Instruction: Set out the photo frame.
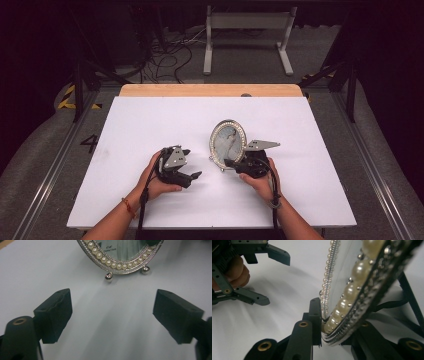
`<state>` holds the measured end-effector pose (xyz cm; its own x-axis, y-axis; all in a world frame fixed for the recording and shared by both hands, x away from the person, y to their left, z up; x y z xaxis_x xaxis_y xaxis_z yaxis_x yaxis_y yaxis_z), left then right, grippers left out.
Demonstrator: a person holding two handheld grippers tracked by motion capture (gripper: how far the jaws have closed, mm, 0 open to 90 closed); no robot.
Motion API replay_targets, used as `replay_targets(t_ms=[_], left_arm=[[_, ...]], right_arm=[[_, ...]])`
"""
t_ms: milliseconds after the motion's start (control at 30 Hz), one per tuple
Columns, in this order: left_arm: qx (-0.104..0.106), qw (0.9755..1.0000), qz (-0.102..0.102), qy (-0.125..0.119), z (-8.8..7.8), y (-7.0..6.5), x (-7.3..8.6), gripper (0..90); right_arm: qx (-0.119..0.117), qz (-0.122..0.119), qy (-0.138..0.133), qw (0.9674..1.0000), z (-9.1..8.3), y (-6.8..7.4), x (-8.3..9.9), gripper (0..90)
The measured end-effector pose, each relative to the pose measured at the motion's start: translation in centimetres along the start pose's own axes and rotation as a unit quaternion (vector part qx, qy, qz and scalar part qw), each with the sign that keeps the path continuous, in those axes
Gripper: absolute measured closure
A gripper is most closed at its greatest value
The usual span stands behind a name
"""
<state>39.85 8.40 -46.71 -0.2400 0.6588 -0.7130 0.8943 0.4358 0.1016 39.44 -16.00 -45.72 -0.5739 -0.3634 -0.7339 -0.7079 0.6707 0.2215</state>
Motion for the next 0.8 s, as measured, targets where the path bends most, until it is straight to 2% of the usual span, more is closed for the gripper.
replay_targets(t_ms=[33,67,100,167,200,300,367,433,500,567,733,800], left_arm=[[0.005,1.0,-0.008,0.001,0.3,0.2,-0.4,14.0],[0.0,0.9999,-0.012,-0.003,0.4,0.3,-0.6,13.7],[-0.001,0.9999,-0.012,-0.008,0.6,0.4,-0.7,13.4],[0.007,0.9998,-0.015,-0.005,0.8,0.6,-1.2,12.5],[0.008,0.9998,-0.014,-0.008,0.9,0.8,-1.3,12.1],[0.012,0.9994,-0.023,-0.022,1.0,1.4,-1.9,13.1],[0.026,0.999,-0.03,-0.019,1.3,1.9,-2.2,14.0],[0.03,0.9987,-0.034,-0.022,1.6,2.2,-2.6,14.3],[0.034,0.9987,-0.03,-0.023,2.1,2.4,-2.9,15.2],[0.047,0.9981,-0.034,-0.02,3.0,2.5,-3.4,13.7],[0.047,0.9979,-0.036,-0.027,4.0,2.6,-4.0,14.8],[0.061,0.9969,-0.044,-0.023,4.6,2.7,-3.9,14.6]], right_arm=[[0.014,-0.001,0.0,0.9999,0.0,0.0,0.0,68.5],[0.031,-0.012,0.002,0.9995,-0.1,0.2,0.0,64.2],[0.044,-0.025,0.0,0.9987,-0.1,0.4,0.0,62.5],[0.063,-0.031,-0.009,0.9975,-0.3,0.8,0.1,61.5],[0.068,-0.032,-0.021,0.997,-0.6,1.0,0.1,62.1],[0.077,-0.035,-0.033,0.9959,-1.0,1.3,0.2,64.9],[0.082,-0.03,-0.047,0.9951,-1.3,1.4,0.3,67.7],[0.092,-0.022,-0.062,0.9936,-1.8,1.3,0.5,65.5],[0.097,-0.02,-0.065,0.9929,-2.0,1.4,0.6,65.2],[0.11,-0.033,-0.07,0.9909,-2.4,1.8,0.7,65.8],[0.12,-0.034,-0.075,0.9893,-3.0,2.3,0.9,64.6],[0.127,-0.031,-0.077,0.9884,-3.2,2.2,1.1,65.1]])
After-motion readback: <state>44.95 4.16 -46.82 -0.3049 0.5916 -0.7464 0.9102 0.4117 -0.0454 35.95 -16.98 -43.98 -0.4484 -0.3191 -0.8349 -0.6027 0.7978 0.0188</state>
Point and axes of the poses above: each handheld gripper's, and its own axes: z roughly forward along the jaws, x roughly out of its underside, y roughly to its left, the point moved 3 cm from there along z, roughly forward along the jaws, and after that the axes turned 7 degrees about y, right-handed, at the moved point
